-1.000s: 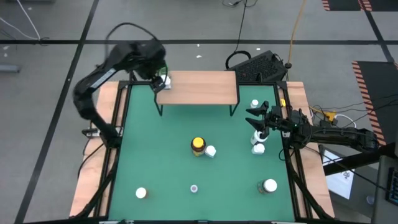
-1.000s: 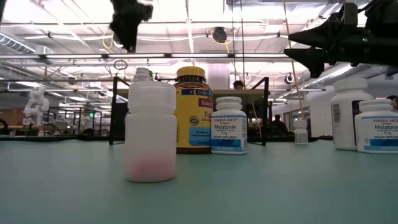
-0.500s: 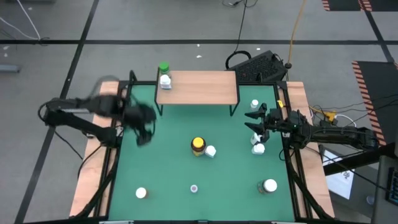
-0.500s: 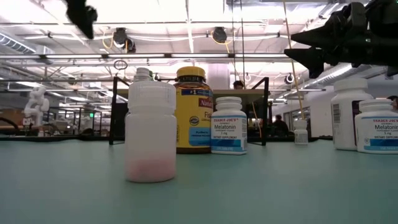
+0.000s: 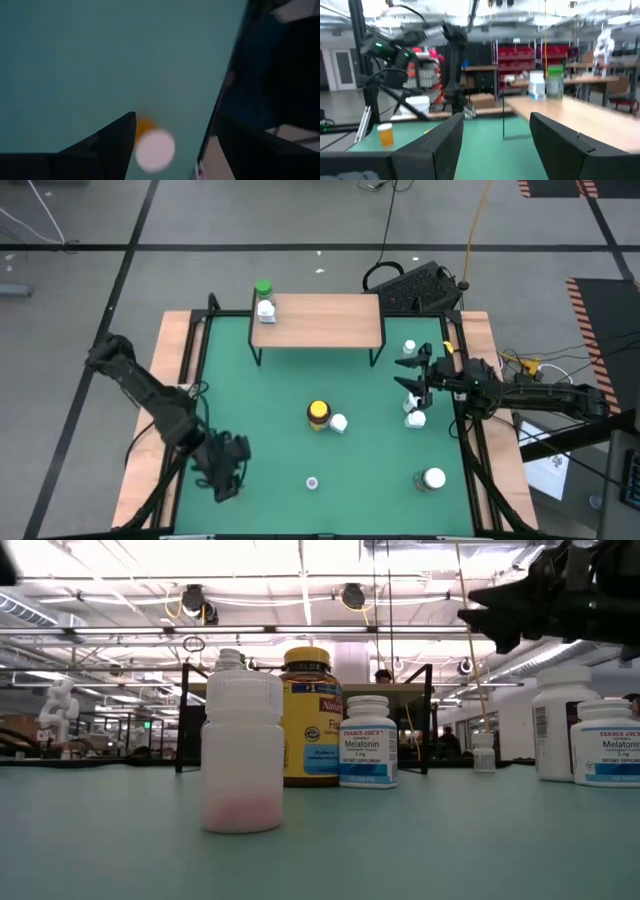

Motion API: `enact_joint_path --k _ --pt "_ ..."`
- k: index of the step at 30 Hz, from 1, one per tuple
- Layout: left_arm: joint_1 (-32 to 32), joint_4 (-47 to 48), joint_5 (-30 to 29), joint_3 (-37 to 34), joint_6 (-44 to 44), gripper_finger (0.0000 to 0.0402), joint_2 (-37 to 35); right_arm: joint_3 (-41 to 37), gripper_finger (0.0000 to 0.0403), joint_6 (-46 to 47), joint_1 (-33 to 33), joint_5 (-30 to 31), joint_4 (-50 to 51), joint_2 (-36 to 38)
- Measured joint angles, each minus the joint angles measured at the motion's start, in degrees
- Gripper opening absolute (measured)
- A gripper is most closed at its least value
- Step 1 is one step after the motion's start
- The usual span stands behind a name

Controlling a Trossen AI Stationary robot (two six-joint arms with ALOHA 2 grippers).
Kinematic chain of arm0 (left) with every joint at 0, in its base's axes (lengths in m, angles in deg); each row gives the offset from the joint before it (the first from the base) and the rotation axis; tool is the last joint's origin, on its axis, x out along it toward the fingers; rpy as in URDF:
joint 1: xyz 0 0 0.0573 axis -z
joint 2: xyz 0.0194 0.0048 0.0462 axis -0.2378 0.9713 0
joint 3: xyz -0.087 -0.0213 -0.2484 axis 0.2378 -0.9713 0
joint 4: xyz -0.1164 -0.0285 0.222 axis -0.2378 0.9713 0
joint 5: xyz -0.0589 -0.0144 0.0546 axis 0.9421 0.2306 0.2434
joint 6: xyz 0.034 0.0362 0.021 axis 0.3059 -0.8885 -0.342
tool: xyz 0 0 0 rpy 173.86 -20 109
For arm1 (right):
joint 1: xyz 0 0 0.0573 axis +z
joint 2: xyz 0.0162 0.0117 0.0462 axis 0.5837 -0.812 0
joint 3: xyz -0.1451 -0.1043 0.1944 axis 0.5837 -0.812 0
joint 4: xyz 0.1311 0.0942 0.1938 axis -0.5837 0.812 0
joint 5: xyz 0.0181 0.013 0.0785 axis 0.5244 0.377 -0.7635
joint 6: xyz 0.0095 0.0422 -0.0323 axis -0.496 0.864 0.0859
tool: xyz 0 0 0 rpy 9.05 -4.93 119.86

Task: Pick and place medicine bottles onto shelf by color
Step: Put the orange pill bottle on the shelf

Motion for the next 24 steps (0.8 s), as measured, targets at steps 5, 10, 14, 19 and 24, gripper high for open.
enact_joint_path --k 5,10,14,19,24 --pt "2.3 5.2 3.6 1.2 7.3 0.0271 4.2 0.0 0.0226 0.5 0.0 -0.1 1.9 -0.2" --pt "3.7 1.7 4.0 1.2 12.7 0.0271 6.7 0.0 0.0226 -0.1 0.0 -0.1 1.6 -0.2" --pt "5.9 0.3 4.5 1.2 13.4 0.0271 8.4 0.0 0.0226 -1.1 0.0 -0.1 1.6 -0.2" --pt "7.2 1.8 6.0 1.2 16.0 0.0271 9.1 0.0 0.0226 -2.3 0.0 -0.1 1.3 -0.2" --pt "7.2 2.4 5.3 1.2 17.0 0.0271 9.1 0.0 0.0226 -2.4 0.0 -0.1 0.7 -0.2"
